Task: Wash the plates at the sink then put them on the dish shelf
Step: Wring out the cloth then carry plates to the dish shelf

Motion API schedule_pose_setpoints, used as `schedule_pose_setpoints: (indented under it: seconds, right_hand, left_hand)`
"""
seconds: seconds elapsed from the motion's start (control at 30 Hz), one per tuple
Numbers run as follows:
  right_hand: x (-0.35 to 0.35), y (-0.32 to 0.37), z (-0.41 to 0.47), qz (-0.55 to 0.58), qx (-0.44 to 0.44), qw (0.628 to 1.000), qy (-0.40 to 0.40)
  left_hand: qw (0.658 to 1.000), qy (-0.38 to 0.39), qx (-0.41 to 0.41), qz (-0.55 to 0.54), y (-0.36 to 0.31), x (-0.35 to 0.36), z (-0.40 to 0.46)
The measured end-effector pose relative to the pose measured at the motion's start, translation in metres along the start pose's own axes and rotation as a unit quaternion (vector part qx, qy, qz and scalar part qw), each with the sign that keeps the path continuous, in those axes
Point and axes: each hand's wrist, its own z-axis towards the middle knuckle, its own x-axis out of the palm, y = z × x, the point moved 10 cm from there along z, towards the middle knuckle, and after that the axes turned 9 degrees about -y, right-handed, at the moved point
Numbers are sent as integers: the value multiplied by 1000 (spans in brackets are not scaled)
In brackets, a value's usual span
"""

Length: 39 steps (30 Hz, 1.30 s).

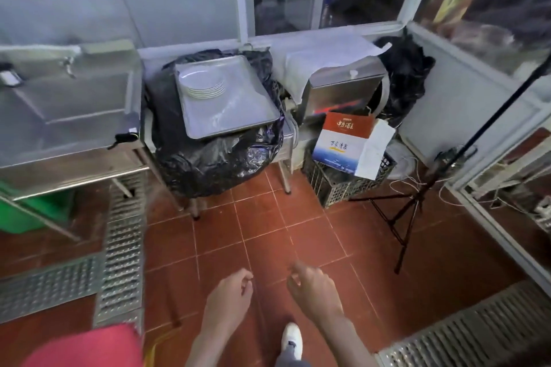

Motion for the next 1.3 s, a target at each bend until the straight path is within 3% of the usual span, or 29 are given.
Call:
schedule_pose_setpoints:
  seconds: [0.17, 0.4, 0.57, 0.93, 1.3]
  right_hand:
    - [-20, 37, 75, 28, -37, 999, 8]
    - [-2, 89, 154, 47, -72, 995, 43]
    - [28, 124, 216, 34, -67, 994, 74]
    - [42, 241, 368, 28, -54, 997, 50]
    - [46, 268, 486, 37, -23, 998, 45]
  left_hand:
    - [999, -33, -8, 7, -13, -35, 65]
    - [997, -56, -59, 4, 21, -68, 131]
    - [996, -62, -68, -14, 47, -91, 201]
    - [995, -69, -47, -54, 103, -189, 378]
    - [993, -76, -40, -85, 116, -209, 490]
